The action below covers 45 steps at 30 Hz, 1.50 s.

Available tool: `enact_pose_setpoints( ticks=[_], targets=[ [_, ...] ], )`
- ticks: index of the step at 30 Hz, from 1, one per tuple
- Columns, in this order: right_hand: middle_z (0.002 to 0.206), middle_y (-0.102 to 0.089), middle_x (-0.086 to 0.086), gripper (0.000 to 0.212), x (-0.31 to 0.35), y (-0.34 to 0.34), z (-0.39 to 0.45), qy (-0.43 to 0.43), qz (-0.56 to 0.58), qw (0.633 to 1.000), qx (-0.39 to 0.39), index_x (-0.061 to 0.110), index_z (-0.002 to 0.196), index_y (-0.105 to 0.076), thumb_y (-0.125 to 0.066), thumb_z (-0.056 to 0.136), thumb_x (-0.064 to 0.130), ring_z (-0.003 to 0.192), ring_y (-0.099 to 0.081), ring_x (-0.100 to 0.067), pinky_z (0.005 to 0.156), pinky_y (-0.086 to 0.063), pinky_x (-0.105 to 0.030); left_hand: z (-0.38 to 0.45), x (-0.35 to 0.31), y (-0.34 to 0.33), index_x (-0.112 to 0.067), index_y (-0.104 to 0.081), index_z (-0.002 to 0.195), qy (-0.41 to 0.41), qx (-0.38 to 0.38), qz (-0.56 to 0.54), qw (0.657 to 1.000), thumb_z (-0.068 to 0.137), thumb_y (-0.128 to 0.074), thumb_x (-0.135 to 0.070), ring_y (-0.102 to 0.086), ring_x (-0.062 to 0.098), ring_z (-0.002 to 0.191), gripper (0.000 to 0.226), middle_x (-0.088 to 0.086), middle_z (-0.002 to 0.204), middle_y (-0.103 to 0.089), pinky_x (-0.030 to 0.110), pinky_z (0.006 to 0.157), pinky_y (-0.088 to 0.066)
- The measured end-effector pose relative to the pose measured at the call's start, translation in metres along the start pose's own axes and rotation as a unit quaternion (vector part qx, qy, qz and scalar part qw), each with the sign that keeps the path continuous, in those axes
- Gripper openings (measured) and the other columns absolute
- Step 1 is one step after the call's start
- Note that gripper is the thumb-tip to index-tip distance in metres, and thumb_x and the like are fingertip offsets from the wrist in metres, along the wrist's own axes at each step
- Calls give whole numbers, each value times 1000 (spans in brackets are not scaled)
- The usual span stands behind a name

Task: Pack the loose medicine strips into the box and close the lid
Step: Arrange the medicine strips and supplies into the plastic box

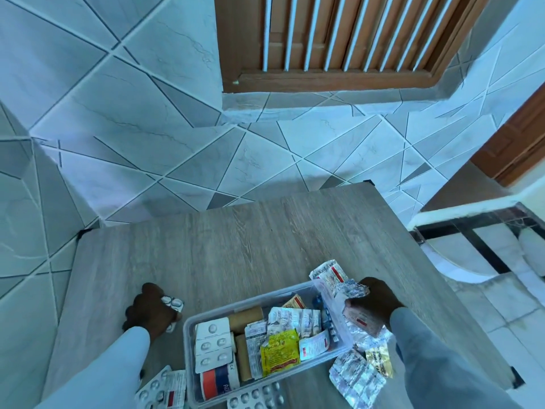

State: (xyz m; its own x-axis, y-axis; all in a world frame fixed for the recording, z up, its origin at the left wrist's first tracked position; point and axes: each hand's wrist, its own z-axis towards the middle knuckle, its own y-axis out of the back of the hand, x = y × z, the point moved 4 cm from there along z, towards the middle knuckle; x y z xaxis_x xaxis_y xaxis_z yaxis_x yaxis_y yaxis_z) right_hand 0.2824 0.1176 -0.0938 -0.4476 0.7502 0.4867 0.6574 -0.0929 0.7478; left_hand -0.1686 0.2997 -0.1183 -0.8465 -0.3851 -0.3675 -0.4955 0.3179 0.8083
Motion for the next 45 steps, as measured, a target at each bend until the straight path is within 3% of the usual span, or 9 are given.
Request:
enact_pose_setpoints(
  ticks=[7, 12, 15, 18, 23, 27, 32, 37, 45],
  targets=[
    [84, -66, -13, 29, 25, 26, 2, 106, -36, 994, -20, 12, 77, -62, -84, 59, 18, 83, -62, -31, 71, -47, -35, -14, -1, 20, -15, -44, 108, -52, -24, -103, 993, 84, -62, -13, -60, 37, 86, 30, 16, 98, -60, 39, 74, -50],
    [73, -60, -3, 25, 54, 65, -12, 146, -69, 985, -64, 22, 73, -55, -77, 67, 11, 72, -55, -24, 66, -36, -27, -38, -29, 45, -19, -56, 64, -142, -5, -156, 977, 83, -53, -6, -57, 16, 48, 24, 6, 60, -61, 24, 43, -50],
    [74, -63, -1, 23, 87, 95, -30, 208, -76, 971, -88, 20, 78, -58, -78, 68, 13, 71, -58, -24, 62, -39, -28, -55, -53, 67, -17, -65, 87, -195, -28, -170, 966, 80, -65, 0, -62, 18, 65, 18, 2, 76, -64, 19, 54, -50],
    [81, -65, 0, 23, 133, 94, -61, 281, -114, 953, -9, 18, 83, -61, -78, 69, 12, 77, -60, -21, 64, -43, -29, -66, -68, 77, -14, -68, 103, -231, 1, -170, 958, 73, -75, -3, -67, 24, 82, 33, 4, 92, -69, 35, 80, -54],
    [93, -64, 3, 32, 171, -1, -93, 340, -208, 900, 175, 26, 89, -63, -77, 64, 11, 89, -61, -19, 82, -51, -33, -101, -86, 65, -17, -69, 105, -290, 73, -174, 938, 71, -75, -6, -69, 21, 87, 36, 5, 97, -72, 41, 84, -56],
    [120, -61, -5, 39, 169, -54, -103, 307, -259, 892, 208, 25, 110, -59, -71, 76, 9, 107, -60, -26, 88, -49, -34, -124, -89, 44, -15, -64, 99, -302, 141, -182, 925, 81, -62, 5, -63, 2, 64, 27, 4, 89, -66, 16, 62, -54],
    [125, -57, 0, 54, 155, -64, -108, 336, -309, 885, 88, 31, 127, -45, -69, 79, 28, 117, -52, -23, 102, -37, -41, -147, -83, 14, -25, -62, 113, -322, 163, -112, 926, 89, -57, -9, -63, 8, 90, 30, -5, 103, -65, 17, 75, -53],
    [126, -56, 4, 45, 122, -55, -122, 324, -280, 903, -30, 29, 124, -48, -59, 83, 42, 118, -49, -21, 100, -35, -40, -174, -83, -9, -40, -52, 87, -351, 180, -62, 917, 93, -49, -10, -48, 5, 88, 31, -10, 98, -53, 9, 73, -39],
    [113, -58, 0, 38, 69, -68, -129, 223, -259, 938, -60, 24, 104, -52, -52, 84, 56, 102, -52, -21, 89, -43, -34, -188, -83, -9, -4, -55, 124, -376, 127, -70, 915, 95, -46, -10, -51, 26, 120, 31, 14, 129, -57, 23, 94, -38]
  ],
)
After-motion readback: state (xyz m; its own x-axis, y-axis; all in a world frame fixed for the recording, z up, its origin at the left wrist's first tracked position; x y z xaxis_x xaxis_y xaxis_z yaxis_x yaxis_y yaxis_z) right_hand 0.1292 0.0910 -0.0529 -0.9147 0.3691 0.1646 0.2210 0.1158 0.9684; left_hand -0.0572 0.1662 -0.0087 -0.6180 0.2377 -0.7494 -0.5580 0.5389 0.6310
